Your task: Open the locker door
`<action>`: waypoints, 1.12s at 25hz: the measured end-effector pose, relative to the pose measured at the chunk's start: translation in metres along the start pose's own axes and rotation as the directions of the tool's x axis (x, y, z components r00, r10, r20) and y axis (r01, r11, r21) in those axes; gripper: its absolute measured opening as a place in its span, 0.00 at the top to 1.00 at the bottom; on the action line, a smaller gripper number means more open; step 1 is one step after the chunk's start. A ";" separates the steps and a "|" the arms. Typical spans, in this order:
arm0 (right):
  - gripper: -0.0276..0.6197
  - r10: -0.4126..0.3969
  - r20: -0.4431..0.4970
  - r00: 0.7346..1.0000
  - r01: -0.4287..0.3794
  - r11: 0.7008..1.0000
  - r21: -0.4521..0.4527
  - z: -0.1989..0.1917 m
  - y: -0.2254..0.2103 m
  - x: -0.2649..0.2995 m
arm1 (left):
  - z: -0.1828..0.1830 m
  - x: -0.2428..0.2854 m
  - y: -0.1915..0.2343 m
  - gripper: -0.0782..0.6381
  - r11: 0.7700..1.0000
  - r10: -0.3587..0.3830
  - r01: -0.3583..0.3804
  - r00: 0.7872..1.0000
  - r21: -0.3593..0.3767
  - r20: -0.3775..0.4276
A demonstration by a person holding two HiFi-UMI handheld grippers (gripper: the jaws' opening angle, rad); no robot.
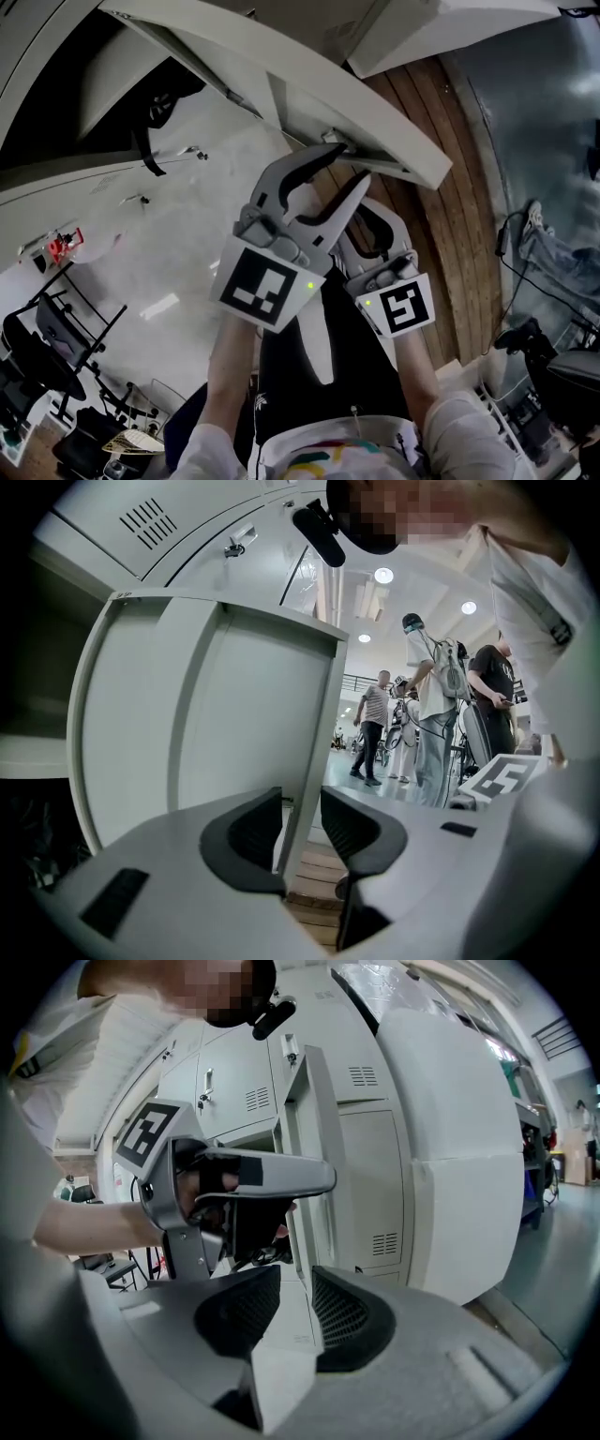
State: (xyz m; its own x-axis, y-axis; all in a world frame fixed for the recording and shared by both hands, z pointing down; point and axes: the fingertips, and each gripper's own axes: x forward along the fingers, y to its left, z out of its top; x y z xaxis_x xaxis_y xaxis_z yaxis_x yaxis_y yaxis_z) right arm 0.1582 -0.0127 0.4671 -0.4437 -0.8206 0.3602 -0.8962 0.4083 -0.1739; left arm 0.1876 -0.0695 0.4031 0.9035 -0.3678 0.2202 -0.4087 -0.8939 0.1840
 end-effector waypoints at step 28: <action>0.80 0.042 0.022 0.999 -0.041 0.998 -0.042 0.018 0.031 0.015 | -0.001 -0.034 -0.002 0.64 1.000 0.000 0.001 0.999 -0.011 0.033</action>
State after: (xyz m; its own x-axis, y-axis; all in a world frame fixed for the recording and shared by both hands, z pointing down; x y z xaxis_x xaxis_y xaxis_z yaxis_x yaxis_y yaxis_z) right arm 0.1234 -0.0192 0.4506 -0.4813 -0.8113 0.3319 -0.8761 0.4582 -0.1503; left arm 0.1575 -0.0550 0.3957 0.9074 -0.3758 0.1880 -0.4095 -0.8912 0.1950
